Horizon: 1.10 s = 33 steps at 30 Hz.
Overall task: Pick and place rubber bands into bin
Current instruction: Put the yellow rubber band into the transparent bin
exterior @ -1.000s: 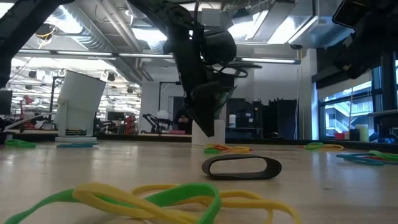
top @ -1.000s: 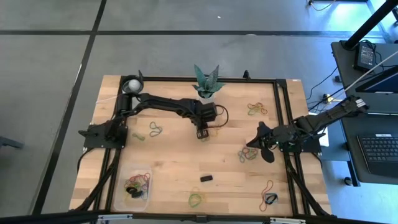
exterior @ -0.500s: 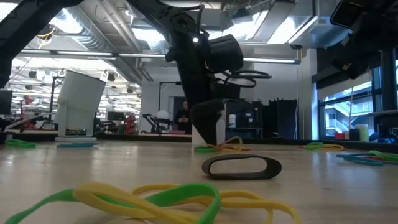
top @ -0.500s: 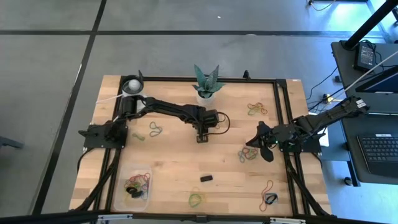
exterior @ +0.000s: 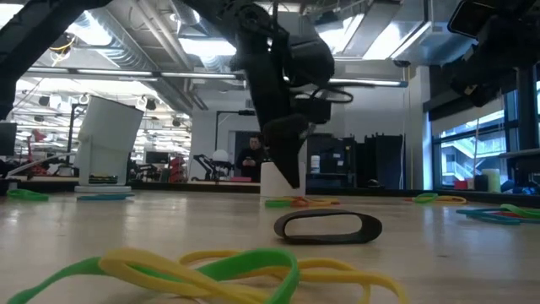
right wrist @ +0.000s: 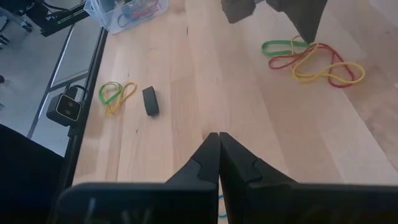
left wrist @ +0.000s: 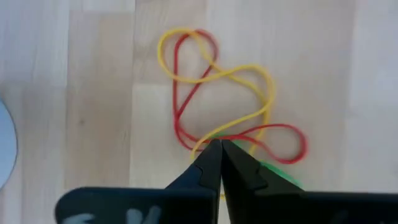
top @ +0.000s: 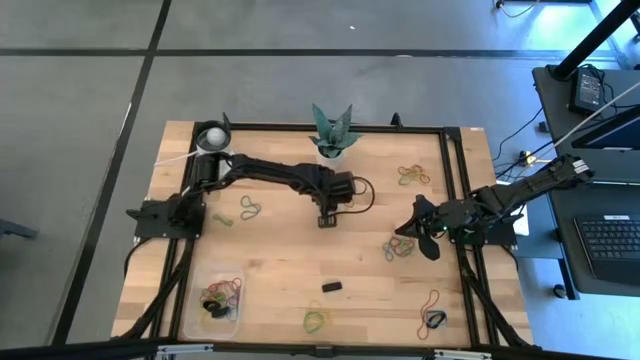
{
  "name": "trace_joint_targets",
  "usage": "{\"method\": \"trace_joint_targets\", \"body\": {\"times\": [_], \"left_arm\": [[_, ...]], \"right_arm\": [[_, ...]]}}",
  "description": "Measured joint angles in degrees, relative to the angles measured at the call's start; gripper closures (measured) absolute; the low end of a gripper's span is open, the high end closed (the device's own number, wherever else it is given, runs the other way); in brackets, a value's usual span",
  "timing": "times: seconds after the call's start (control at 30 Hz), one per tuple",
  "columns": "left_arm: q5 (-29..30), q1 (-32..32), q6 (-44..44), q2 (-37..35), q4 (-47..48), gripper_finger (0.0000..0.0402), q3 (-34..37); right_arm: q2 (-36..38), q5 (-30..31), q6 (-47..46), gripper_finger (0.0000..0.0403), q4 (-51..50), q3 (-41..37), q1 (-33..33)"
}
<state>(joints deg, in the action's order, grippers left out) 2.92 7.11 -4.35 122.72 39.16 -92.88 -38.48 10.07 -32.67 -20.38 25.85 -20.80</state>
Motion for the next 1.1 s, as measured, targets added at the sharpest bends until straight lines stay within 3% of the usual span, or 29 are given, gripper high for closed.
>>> {"method": "trace_joint_targets", "body": {"times": [0.23,0.5,1.1], "left_arm": [[0.1,0.0,-1.4,-0.1,4.0,0.0399,-4.8],[4.8,0.1,-1.4,0.3,5.5,0.0392,-5.2],[5.1,0.1,-3.7,3.8,9.8,0.0281,-5.2]], "right_arm": [[0.0,0.0,0.1,0.0399,0.0,0.0,0.0],[0.0,0.0,0.4,0.0399,-0.1,0.0,0.0],[0.0,0.0,1.5,0.0399,-0.1,0.0,0.0]]}}
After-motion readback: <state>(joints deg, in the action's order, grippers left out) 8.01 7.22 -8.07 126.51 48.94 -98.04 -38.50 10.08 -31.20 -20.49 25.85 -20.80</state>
